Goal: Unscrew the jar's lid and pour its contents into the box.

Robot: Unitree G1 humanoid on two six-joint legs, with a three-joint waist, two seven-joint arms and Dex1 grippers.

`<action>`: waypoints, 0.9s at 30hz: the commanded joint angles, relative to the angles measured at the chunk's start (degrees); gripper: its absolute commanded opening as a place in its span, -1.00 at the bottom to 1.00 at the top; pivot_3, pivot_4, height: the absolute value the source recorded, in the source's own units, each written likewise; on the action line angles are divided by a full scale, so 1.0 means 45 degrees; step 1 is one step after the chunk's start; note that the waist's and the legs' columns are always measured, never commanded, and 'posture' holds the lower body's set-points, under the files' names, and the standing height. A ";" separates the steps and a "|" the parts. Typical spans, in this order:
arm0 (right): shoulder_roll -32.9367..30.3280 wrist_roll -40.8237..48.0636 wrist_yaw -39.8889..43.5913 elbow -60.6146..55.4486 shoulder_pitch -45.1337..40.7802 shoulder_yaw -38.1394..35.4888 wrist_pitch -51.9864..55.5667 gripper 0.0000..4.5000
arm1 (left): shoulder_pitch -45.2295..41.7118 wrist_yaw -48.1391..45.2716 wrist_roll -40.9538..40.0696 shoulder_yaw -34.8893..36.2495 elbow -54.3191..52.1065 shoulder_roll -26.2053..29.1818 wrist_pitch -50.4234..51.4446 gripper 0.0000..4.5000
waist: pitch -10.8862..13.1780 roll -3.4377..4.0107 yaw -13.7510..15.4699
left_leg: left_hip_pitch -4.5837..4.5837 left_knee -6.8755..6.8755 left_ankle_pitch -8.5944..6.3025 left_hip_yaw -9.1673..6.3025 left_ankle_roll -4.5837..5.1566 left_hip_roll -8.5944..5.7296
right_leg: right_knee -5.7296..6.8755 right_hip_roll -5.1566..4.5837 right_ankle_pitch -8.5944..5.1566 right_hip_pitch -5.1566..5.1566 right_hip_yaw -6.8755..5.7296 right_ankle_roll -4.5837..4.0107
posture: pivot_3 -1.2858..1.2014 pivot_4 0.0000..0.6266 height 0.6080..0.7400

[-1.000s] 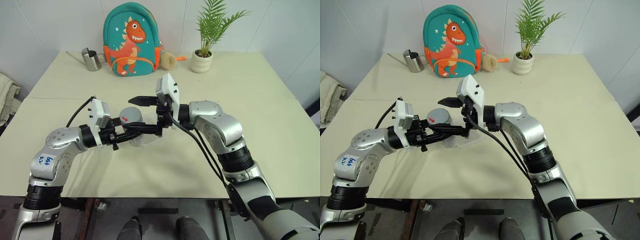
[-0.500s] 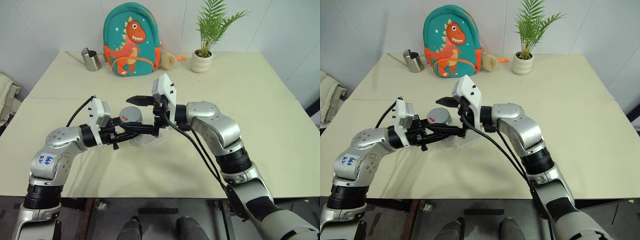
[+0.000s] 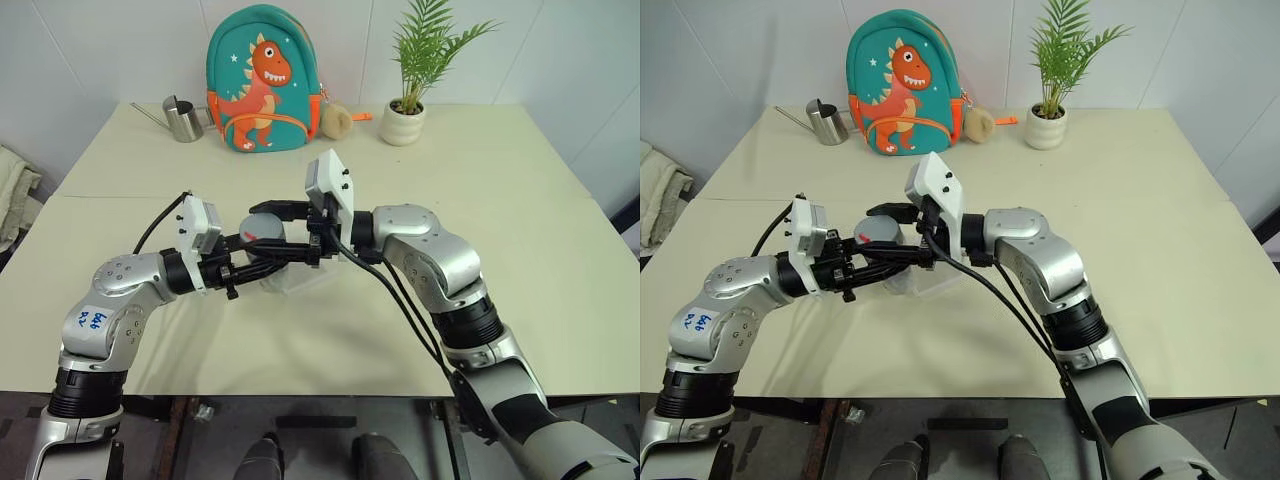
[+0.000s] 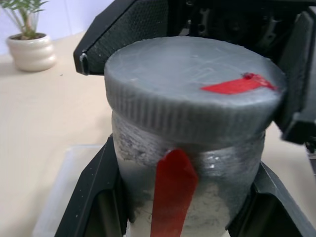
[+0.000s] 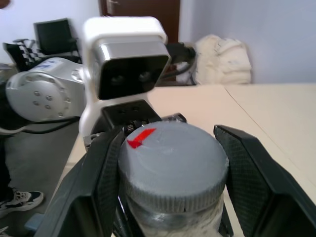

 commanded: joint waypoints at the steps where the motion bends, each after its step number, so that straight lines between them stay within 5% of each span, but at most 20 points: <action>1: -0.0604 0.0794 0.2770 0.0370 -0.0793 -0.0041 -0.0727 0.16 | -0.0133 -0.1088 -0.1122 0.0226 -0.0623 0.0371 0.0505 -0.14 | 0.0008 -0.0002 -0.0021 | -0.0001 0.0001 0.0000 0.0001 0.0000 -0.0001 | 0.0001 0.0000 0.0000 0.0001 0.0000 0.0000 | 0.03 -0.52 1.00; 7: -0.1031 0.1026 0.5159 0.1413 -0.1739 0.0170 -0.0915 0.16 | -0.0052 -0.2565 -0.1779 -0.0081 -0.1340 0.0975 0.1220 -0.14 | 0.0016 -0.0002 -0.0058 | 0.0005 -0.0002 0.0000 0.0004 0.0001 0.0012 | 0.0007 0.0012 -0.0001 0.0000 0.0000 -0.0002 | 0.03 -0.52 1.00; 15: -0.0906 0.1121 0.5045 0.1492 -0.1688 -0.0016 -0.0707 0.16 | 0.0124 -0.2251 -0.1455 0.0300 -0.1300 0.0832 0.0772 -0.14 | 0.0018 -0.0005 -0.0028 | 0.0003 0.0002 0.0000 0.0004 0.0000 0.0011 | 0.0005 0.0010 -0.0001 0.0000 0.0001 -0.0002 | 0.03 -0.52 1.00; 21: -0.1076 0.1301 0.4021 0.1195 -0.1487 -0.0504 -0.0082 0.99 | 0.0311 -0.1826 -0.1394 0.0849 -0.1129 0.0837 0.0580 -0.14 | 0.0019 -0.0005 -0.0018 | 0.0002 0.0003 0.0000 0.0003 0.0000 0.0011 | 0.0005 0.0009 -0.0001 0.0000 0.0001 -0.0002 | 0.03 -0.52 1.00; 27: -0.1107 0.0805 0.2859 0.0964 -0.1169 -0.0918 -0.0784 0.99 | 0.0557 -0.1428 -0.1144 0.1181 -0.0978 0.0821 0.0452 -0.14 | 0.0019 -0.0006 -0.0013 | 0.0001 0.0002 -0.0001 0.0004 0.0000 0.0010 | 0.0000 0.0008 -0.0001 0.0000 0.0002 -0.0002 | 0.03 -0.52 1.00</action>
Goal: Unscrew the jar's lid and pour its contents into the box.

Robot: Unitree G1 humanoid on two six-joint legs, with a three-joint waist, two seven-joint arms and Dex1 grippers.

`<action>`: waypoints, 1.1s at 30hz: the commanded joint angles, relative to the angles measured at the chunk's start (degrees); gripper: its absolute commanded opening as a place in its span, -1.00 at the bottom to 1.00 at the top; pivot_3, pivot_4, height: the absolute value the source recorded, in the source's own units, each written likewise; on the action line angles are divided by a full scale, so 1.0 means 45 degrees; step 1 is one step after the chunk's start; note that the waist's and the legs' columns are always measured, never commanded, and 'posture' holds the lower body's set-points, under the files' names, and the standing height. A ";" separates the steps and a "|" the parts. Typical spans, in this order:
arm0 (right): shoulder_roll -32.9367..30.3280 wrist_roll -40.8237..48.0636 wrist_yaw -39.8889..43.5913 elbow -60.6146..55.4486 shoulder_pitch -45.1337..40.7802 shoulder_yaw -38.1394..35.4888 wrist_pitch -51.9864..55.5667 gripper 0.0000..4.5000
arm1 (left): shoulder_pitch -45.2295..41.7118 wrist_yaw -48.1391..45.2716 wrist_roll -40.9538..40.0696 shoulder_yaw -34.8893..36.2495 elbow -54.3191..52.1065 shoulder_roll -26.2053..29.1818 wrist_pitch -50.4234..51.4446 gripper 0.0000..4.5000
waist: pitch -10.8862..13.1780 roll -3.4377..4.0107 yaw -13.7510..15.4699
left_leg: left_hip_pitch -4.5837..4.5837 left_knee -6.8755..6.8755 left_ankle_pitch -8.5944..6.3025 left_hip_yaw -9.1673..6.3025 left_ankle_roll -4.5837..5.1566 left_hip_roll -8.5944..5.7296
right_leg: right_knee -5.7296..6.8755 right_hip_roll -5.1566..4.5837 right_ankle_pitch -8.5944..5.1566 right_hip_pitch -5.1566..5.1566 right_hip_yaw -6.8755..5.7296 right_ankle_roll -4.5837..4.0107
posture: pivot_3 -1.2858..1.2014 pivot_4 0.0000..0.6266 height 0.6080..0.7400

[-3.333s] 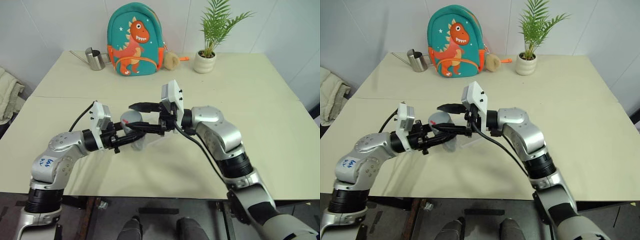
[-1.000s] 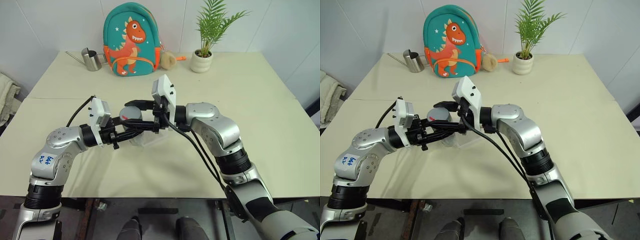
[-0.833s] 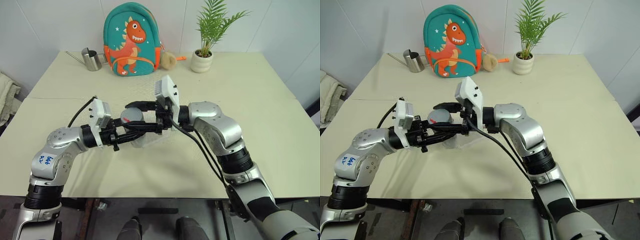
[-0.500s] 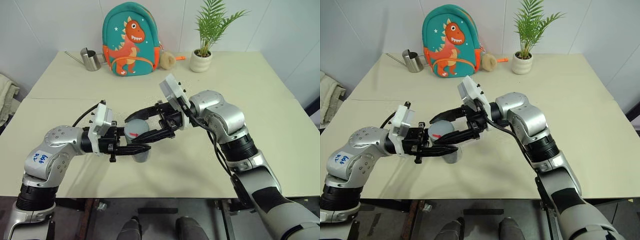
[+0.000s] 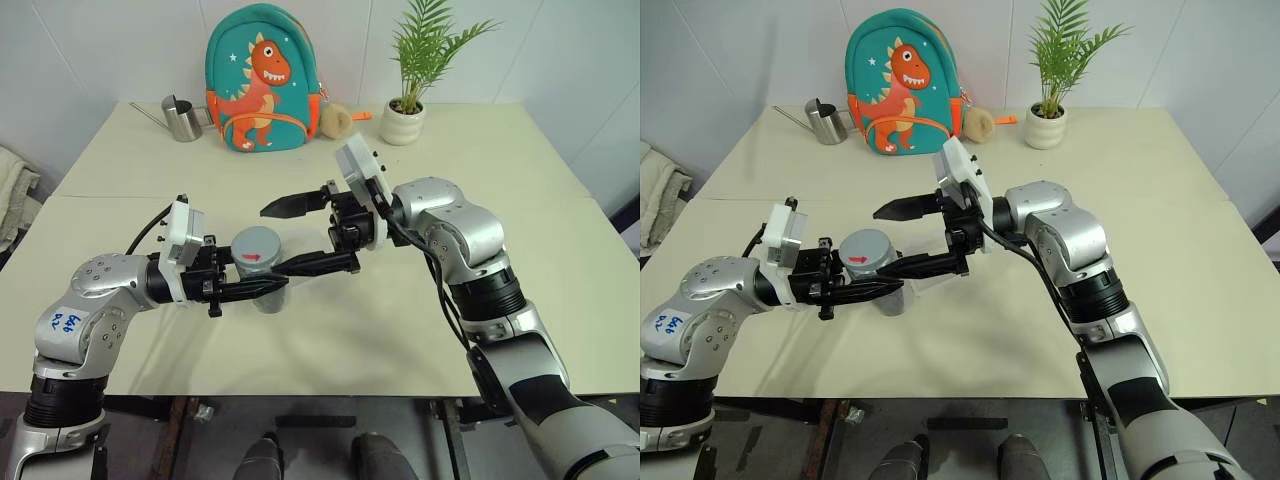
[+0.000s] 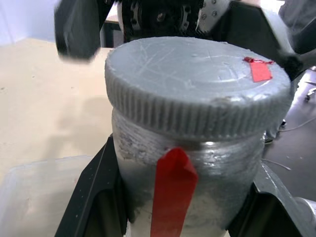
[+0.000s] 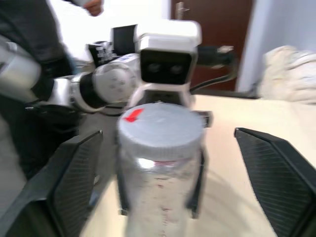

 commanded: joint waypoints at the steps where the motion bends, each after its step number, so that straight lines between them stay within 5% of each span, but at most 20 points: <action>1: 0.0055 0.0004 -0.0590 -0.0796 0.0123 -0.0303 -0.0155 0.99 | 0.0059 0.0318 0.0004 0.0388 -0.0086 0.0004 -0.0314 -0.14 | 0.0000 0.0000 -0.0004 | 0.0000 0.0001 0.0000 0.0000 0.0000 0.0000 | 0.0000 0.0000 0.0000 0.0000 0.0000 0.0000 | 0.03 -0.52 1.00; 10: 0.0848 -0.0026 -0.1890 -0.2227 0.0646 0.0472 0.0594 0.99 | -0.0247 0.0726 0.0597 -0.0211 0.0294 -0.0243 -0.0547 -0.14 | 0.0000 0.0000 -0.0009 | 0.0002 -0.0001 0.0000 0.0000 0.0000 0.0000 | 0.0004 0.0000 0.0000 -0.0001 0.0001 0.0000 | 0.03 -0.52 1.00; 21: 0.1710 -0.1103 -0.2935 -0.0790 0.0157 0.0684 -0.0119 0.99 | -0.0485 0.0856 0.0630 -0.0526 0.0179 -0.0506 -0.0565 -0.14 | 0.0000 0.0000 -0.0013 | 0.0002 0.0000 0.0001 -0.0001 -0.0001 -0.0002 | 0.0011 0.0000 0.0000 -0.0003 0.0002 0.0000 | 0.03 -0.52 1.00; 33: 0.0242 -0.1353 -0.2293 0.0750 -0.0241 -0.0253 -0.1007 0.99 | -0.0174 0.0872 0.0516 -0.0417 -0.0037 -0.0346 -0.0616 -0.14 | 0.0000 0.0000 -0.0003 | 0.0001 0.0000 0.0001 -0.0001 -0.0001 -0.0002 | 0.0009 0.0000 0.0000 -0.0003 0.0002 0.0000 | 0.03 -0.52 1.00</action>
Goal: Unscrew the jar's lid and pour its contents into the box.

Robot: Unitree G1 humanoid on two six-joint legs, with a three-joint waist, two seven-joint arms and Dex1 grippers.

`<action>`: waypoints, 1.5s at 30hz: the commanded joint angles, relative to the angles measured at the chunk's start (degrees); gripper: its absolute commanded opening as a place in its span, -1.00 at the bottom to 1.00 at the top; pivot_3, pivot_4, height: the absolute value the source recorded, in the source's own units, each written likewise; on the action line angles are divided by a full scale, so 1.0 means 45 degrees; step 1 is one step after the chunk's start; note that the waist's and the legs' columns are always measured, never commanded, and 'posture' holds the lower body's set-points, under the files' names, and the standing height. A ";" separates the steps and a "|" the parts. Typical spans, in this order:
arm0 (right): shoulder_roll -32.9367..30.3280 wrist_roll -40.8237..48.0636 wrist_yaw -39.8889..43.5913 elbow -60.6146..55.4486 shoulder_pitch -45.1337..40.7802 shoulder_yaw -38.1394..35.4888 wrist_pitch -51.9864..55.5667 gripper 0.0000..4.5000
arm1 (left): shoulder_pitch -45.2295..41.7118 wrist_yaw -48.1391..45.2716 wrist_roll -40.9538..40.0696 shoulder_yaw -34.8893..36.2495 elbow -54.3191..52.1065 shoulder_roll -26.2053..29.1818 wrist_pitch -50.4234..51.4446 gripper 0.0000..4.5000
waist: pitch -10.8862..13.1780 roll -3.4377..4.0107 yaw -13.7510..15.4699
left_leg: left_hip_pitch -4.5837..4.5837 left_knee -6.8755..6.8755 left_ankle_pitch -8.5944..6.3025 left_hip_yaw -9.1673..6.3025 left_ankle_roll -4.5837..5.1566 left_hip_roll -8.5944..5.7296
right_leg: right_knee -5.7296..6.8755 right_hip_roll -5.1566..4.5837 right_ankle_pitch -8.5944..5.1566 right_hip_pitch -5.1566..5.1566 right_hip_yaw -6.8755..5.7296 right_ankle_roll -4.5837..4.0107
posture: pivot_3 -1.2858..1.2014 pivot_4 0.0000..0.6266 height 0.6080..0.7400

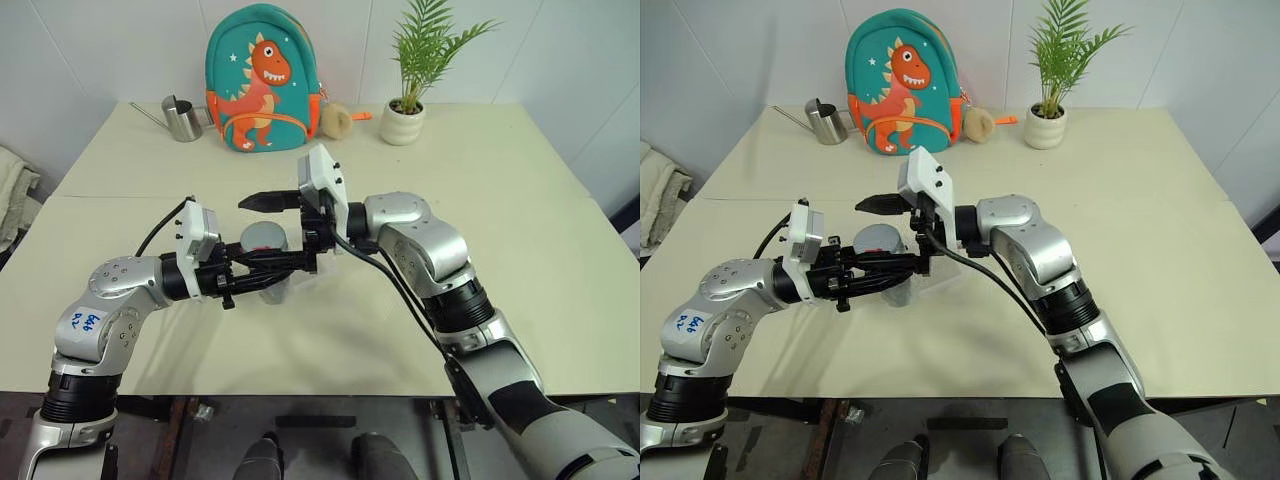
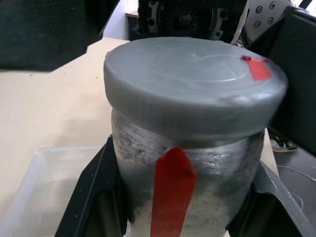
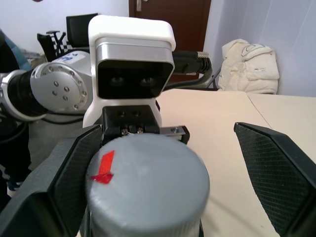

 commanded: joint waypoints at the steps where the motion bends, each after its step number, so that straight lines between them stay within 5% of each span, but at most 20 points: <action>1: -0.1047 -0.0140 -0.0055 0.0574 -0.0311 -0.1158 -0.0382 0.99 | 0.0106 -0.0362 -0.0235 0.0205 -0.0577 0.0143 -0.0285 -0.14 | 0.0000 0.0000 0.0002 | 0.0000 0.0000 0.0000 0.0000 0.0000 0.0000 | -0.0001 0.0000 0.0000 0.0000 0.0001 0.0000 | 0.03 -0.52 1.00; 13: -0.3048 0.1097 0.1164 0.0065 0.0650 -0.2192 0.0523 0.99 | 0.0102 -0.0485 -0.0102 0.0405 -0.0426 0.0240 -0.0317 -0.14 | 0.0010 -0.0007 -0.0018 | 0.0002 -0.0003 -0.0004 0.0039 0.0007 0.0003 | -0.0010 0.0001 -0.0001 -0.0009 0.0033 0.0001 | 0.03 -0.52 1.00; 24: -0.1234 0.1713 -0.0228 -0.2734 0.0932 -0.1063 0.2166 0.99 | -0.0108 -0.0397 0.0062 0.0227 -0.0262 0.0155 -0.0322 -0.14 | 0.0010 -0.0007 0.0000 | 0.0001 0.0010 -0.0005 0.0049 0.0008 0.0009 | -0.0003 0.0004 -0.0005 -0.0012 0.0045 0.0009 | 0.03 -0.52 1.00; 45: 0.0286 0.0235 -0.1500 -0.1277 -0.0035 -0.0357 0.1239 0.99 | -0.0273 -0.0373 0.0000 0.0090 -0.0153 0.0048 -0.0324 -0.14 | 0.0010 -0.0007 -0.0014 | 0.0001 0.0007 -0.0005 0.0048 0.0008 0.0007 | 0.0004 0.0004 -0.0005 -0.0020 0.0050 0.0008 | 0.03 -0.52 1.00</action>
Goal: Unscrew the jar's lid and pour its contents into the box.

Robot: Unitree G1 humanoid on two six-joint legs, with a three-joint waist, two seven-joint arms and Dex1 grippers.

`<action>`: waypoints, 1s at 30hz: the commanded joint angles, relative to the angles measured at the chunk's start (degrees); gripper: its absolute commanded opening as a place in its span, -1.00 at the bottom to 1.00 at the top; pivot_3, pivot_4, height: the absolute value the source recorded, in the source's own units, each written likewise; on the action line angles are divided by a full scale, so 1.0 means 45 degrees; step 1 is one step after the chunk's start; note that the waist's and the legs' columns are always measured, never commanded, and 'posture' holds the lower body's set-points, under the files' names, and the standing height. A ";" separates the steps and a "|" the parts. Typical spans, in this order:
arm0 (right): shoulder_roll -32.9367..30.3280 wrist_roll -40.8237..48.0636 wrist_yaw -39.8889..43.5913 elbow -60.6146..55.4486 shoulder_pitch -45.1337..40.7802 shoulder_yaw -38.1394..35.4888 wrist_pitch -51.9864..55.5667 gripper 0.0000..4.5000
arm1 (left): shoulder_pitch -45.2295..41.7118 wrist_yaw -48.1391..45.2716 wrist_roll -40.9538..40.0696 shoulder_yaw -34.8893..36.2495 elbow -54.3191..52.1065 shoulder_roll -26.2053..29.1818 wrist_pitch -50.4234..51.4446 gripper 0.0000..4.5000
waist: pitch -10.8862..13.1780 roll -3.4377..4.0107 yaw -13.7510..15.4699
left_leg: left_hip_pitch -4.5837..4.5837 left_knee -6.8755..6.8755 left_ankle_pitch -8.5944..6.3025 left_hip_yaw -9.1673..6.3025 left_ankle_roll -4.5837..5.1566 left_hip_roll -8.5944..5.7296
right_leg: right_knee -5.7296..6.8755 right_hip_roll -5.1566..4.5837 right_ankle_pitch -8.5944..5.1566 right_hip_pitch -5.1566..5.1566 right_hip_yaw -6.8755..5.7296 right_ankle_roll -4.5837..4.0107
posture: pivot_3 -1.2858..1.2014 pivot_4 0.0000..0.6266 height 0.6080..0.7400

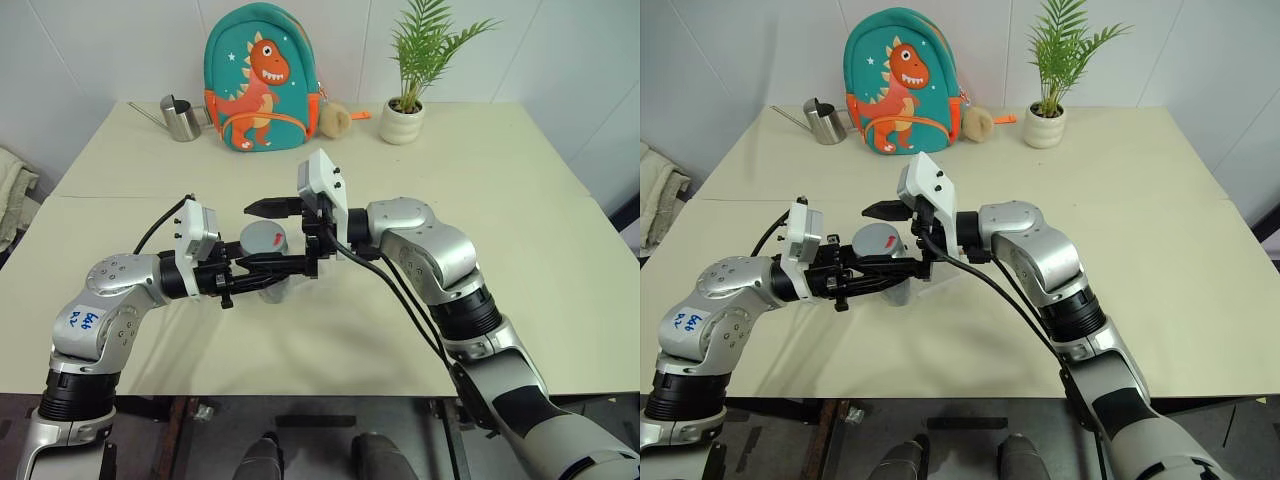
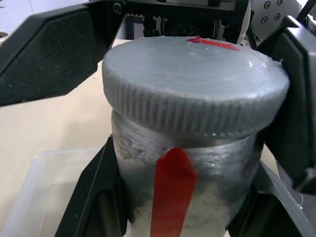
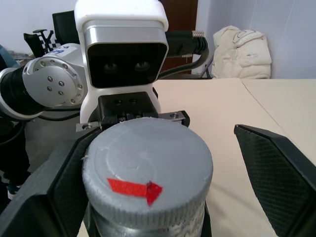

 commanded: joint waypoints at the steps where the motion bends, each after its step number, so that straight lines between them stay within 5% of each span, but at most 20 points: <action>1: 0.0050 -0.0013 -0.0295 0.0102 -0.0530 -0.0602 -0.0337 0.99 | -0.0112 -0.0091 -0.0086 0.0088 -0.0183 -0.0031 -0.0240 -0.14 | 0.0000 0.0000 -0.0006 | 0.0000 0.0000 0.0000 0.0001 0.0000 0.0000 | 0.0000 0.0000 0.0000 -0.0001 0.0001 0.0000 | 0.03 -0.52 1.00; 20: -0.3213 0.0640 0.1303 0.0708 0.0321 -0.2300 -0.0589 0.99 | 0.0121 -0.0088 -0.0092 0.0222 -0.0204 0.0063 -0.0324 -0.14 | 0.0004 -0.0006 -0.0017 | -0.0001 -0.0001 -0.0003 0.0012 0.0005 -0.0004 | -0.0007 -0.0002 0.0000 -0.0002 0.0011 0.0000 | 0.03 -0.52 1.00; 30: -0.2082 0.1940 0.1145 -0.1356 0.0191 -0.1785 0.0813 0.99 | -0.0074 -0.0128 0.0004 0.0150 -0.0018 0.0082 -0.0419 -0.14 | 0.0005 -0.0009 -0.0019 | 0.0001 -0.0002 -0.0005 0.0031 0.0009 0.0003 | -0.0004 0.0002 0.0000 -0.0012 0.0029 0.0001 | 0.03 -0.52 1.00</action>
